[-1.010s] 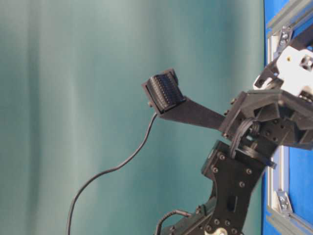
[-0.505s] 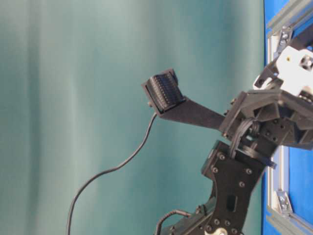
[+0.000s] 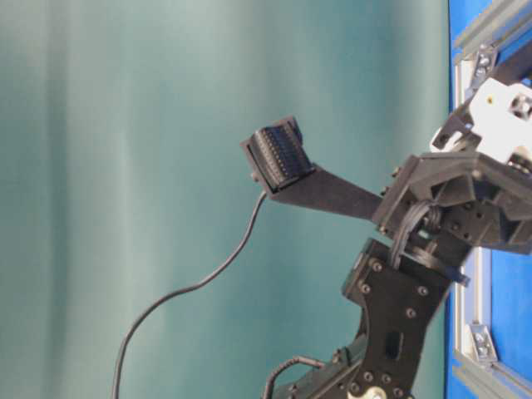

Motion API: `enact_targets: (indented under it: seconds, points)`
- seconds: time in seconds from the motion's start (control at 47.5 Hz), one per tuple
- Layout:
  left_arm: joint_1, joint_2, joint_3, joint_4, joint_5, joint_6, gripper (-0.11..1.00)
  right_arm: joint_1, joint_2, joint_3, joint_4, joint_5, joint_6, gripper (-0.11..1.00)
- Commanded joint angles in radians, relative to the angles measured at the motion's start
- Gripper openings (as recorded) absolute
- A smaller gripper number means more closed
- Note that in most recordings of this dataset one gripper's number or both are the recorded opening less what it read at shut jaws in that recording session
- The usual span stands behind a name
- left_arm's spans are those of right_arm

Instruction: Insert the wire through the string loop located on the right side.

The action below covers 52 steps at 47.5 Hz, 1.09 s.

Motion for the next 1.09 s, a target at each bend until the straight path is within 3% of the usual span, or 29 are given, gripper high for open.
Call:
enact_targets:
  seconds: [0.0,0.084,0.147,0.316,0.379,0.905,0.989,1.073]
  points:
    - [-0.003,-0.021,-0.02,0.002,-0.003,0.002,0.82,0.0,-0.005,-0.017,-0.002,-0.009,-0.002,-0.04]
    - [-0.003,-0.021,-0.025,0.002,0.021,-0.003,0.78,0.0,-0.006,-0.017,-0.002,-0.009,-0.002,-0.04]
    - [-0.003,-0.02,-0.035,0.002,0.044,-0.005,0.7,0.002,-0.005,-0.015,-0.002,-0.009,-0.002,-0.04]
    - [-0.003,-0.014,-0.06,0.002,0.067,-0.005,0.21,0.0,-0.006,-0.017,-0.002,-0.011,-0.002,-0.04]
    - [-0.003,-0.012,-0.064,0.002,0.067,-0.003,0.08,0.002,-0.006,-0.017,-0.002,-0.009,-0.002,-0.04]
    - [-0.003,-0.014,-0.061,0.002,0.067,-0.002,0.08,0.002,-0.006,-0.015,-0.008,-0.008,0.003,-0.03]
    - [-0.003,-0.012,-0.061,0.003,0.067,-0.002,0.08,0.002,-0.006,-0.017,-0.005,-0.006,0.005,0.07]
    - [-0.003,-0.014,-0.06,0.003,0.067,-0.002,0.08,0.002,-0.006,-0.017,-0.003,-0.006,0.008,0.26]
